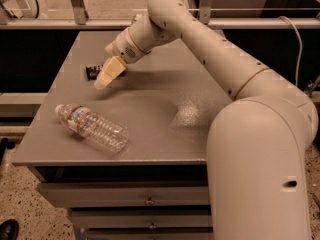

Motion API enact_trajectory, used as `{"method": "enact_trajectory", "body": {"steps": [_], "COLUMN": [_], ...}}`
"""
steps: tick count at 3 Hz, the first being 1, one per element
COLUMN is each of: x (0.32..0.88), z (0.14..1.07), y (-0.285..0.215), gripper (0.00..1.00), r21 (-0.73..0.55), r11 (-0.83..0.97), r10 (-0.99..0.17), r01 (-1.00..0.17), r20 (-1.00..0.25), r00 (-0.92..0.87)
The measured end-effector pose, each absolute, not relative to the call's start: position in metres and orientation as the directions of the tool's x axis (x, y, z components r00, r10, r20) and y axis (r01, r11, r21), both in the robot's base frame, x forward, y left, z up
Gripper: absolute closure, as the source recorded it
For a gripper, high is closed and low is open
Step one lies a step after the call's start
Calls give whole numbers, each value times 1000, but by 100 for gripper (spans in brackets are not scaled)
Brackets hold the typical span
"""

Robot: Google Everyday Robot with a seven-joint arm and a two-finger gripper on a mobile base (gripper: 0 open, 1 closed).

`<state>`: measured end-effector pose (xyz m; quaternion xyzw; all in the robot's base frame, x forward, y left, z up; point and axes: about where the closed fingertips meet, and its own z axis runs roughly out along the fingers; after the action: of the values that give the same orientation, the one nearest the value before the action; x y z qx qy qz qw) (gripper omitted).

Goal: Pick rxbar chocolate

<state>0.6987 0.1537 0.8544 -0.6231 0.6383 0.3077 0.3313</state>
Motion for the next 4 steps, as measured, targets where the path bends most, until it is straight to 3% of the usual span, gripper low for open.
{"method": "enact_trajectory", "body": {"steps": [1, 3, 4], "x": [706, 714, 687], "z": [837, 843, 880], "y": [157, 147, 128], "gripper": [33, 80, 100], "r21": [6, 8, -13], "r11": [47, 59, 5], "r10": [-611, -619, -622], "r01": [-999, -998, -1000], "r20": [-791, -784, -783], "r00": [-34, -43, 7]}}
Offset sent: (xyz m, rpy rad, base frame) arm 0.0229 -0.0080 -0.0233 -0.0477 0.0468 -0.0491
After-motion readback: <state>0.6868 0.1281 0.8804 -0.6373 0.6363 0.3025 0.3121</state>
